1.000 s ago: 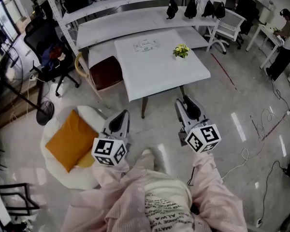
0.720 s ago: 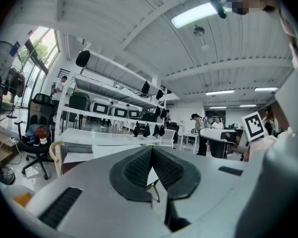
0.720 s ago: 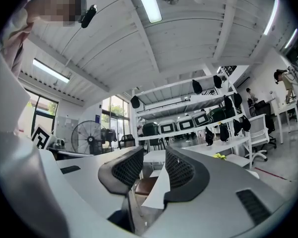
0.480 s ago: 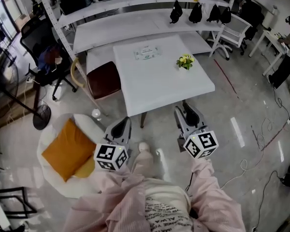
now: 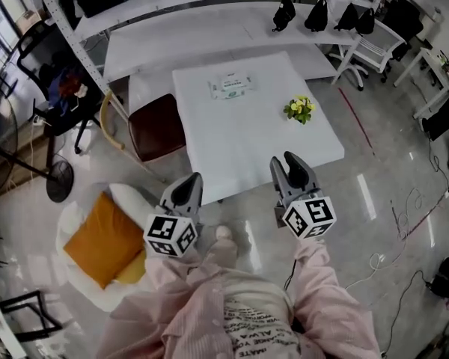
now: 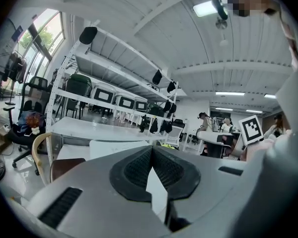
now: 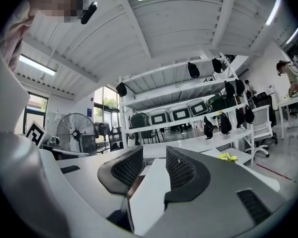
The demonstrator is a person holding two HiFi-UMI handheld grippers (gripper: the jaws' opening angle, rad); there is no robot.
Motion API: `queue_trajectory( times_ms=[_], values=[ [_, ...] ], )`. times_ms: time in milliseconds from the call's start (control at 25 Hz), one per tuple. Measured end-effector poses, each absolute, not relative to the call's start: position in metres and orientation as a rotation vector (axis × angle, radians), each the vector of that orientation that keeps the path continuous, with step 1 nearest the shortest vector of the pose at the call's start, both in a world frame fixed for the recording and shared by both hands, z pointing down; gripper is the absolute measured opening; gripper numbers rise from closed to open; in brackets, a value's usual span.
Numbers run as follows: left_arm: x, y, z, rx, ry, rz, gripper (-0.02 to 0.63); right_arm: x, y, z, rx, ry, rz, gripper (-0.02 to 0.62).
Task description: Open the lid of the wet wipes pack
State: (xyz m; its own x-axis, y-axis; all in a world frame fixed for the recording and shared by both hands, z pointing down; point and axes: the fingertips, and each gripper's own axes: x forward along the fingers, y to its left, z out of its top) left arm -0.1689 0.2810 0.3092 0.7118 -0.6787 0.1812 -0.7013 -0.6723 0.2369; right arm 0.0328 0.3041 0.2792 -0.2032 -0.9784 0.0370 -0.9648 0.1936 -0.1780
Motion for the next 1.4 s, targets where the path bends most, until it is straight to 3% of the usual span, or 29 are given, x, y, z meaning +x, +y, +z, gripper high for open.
queue_trajectory(
  times_ms=[920, 1400],
  values=[
    [-0.147, 0.153, 0.329, 2.575, -1.045, 0.095, -0.005, 0.051, 0.180, 0.309, -2.006, 2.497, -0.219, 0.114],
    [-0.105, 0.062, 0.364, 2.461, -1.081, 0.150, -0.005, 0.073, 0.053, 0.357, -1.978, 2.736, -0.207, 0.114]
  ],
)
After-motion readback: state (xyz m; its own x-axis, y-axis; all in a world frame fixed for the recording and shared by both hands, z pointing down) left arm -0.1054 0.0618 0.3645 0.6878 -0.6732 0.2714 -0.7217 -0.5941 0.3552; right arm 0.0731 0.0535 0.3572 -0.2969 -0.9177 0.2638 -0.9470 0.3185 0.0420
